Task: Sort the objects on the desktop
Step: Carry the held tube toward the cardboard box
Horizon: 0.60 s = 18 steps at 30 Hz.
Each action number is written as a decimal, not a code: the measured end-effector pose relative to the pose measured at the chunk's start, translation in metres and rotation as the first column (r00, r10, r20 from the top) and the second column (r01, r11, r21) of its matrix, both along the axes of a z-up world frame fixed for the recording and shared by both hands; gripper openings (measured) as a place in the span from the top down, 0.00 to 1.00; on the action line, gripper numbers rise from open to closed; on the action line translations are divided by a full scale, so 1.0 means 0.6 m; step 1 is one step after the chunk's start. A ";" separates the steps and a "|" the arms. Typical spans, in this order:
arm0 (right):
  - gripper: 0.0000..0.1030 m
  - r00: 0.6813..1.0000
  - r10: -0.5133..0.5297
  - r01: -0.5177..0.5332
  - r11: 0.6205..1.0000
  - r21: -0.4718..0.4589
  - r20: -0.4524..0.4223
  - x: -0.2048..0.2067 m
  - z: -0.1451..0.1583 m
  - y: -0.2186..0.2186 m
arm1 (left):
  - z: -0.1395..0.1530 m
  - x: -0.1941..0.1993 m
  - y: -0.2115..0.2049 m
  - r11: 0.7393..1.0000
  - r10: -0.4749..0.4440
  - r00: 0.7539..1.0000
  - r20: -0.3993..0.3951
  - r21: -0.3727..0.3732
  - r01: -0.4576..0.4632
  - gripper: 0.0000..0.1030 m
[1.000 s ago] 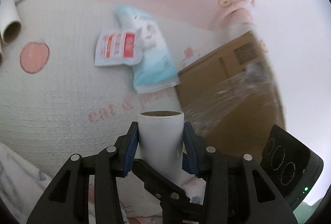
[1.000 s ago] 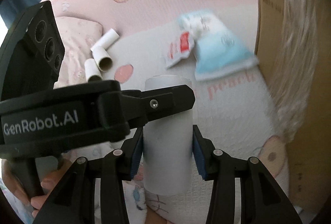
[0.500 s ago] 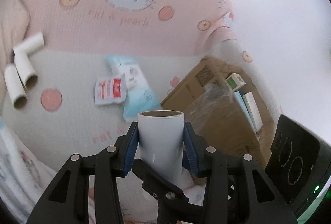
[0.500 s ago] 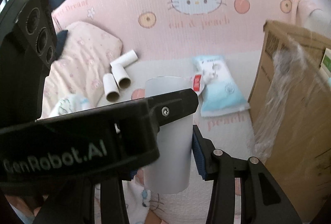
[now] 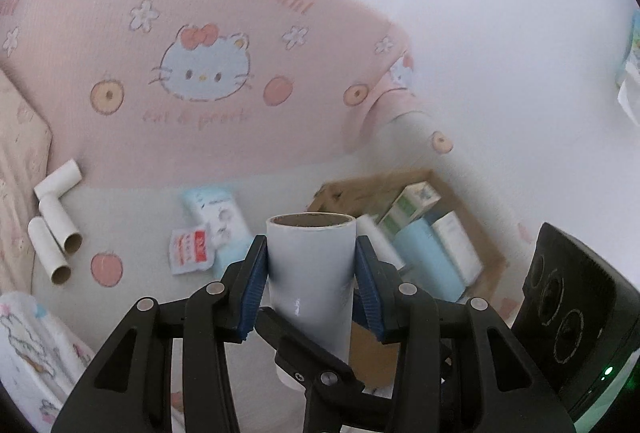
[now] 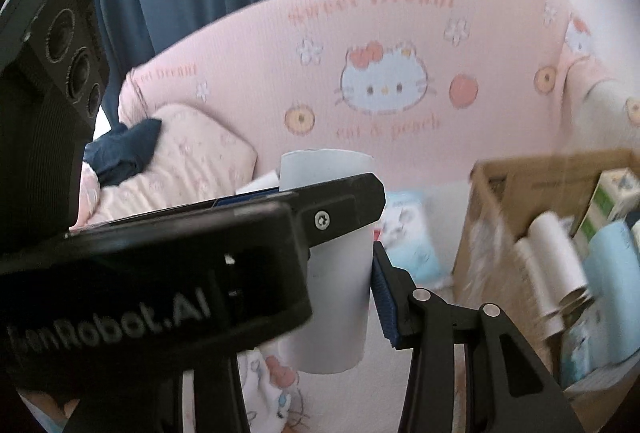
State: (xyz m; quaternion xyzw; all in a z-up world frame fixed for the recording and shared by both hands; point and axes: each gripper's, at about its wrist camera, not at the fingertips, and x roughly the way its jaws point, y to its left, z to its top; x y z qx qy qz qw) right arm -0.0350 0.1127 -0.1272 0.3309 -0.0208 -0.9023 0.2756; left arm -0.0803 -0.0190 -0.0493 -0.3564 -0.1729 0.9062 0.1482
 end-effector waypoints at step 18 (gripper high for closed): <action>0.60 0.973 -0.137 0.134 0.991 -0.026 -0.187 -0.016 0.119 0.122 | 0.104 -0.042 0.164 0.987 -0.159 0.975 -0.155 -0.064 0.150 0.55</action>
